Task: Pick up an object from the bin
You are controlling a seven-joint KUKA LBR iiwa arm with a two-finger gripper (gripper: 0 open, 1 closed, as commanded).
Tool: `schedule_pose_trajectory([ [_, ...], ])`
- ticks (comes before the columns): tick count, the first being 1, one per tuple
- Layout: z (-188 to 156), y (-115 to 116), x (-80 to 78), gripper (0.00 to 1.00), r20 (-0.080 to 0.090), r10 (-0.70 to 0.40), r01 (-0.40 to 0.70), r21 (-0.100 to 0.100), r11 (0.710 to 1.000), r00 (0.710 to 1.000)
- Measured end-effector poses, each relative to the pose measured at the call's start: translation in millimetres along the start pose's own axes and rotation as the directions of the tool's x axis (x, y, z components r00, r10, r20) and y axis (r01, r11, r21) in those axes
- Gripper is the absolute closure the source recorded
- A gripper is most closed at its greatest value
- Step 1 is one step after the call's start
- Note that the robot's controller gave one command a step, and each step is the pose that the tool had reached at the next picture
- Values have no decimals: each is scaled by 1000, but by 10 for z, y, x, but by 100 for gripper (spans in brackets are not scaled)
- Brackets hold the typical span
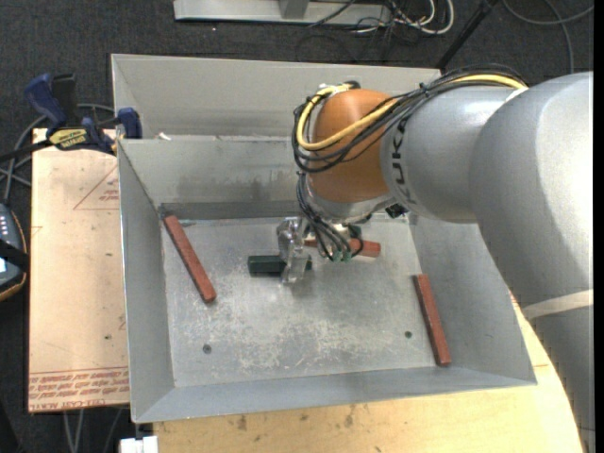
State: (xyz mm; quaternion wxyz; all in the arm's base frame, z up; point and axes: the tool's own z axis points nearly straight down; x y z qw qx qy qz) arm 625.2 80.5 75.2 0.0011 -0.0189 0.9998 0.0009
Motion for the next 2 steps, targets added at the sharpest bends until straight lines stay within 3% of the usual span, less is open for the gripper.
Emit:
schedule_pose_trajectory([
  [1,-1078,136,-152,100,8,-254,254,2,967,967],
  [2,-1635,110,-138,100,8,-266,266,2,964,964],
])
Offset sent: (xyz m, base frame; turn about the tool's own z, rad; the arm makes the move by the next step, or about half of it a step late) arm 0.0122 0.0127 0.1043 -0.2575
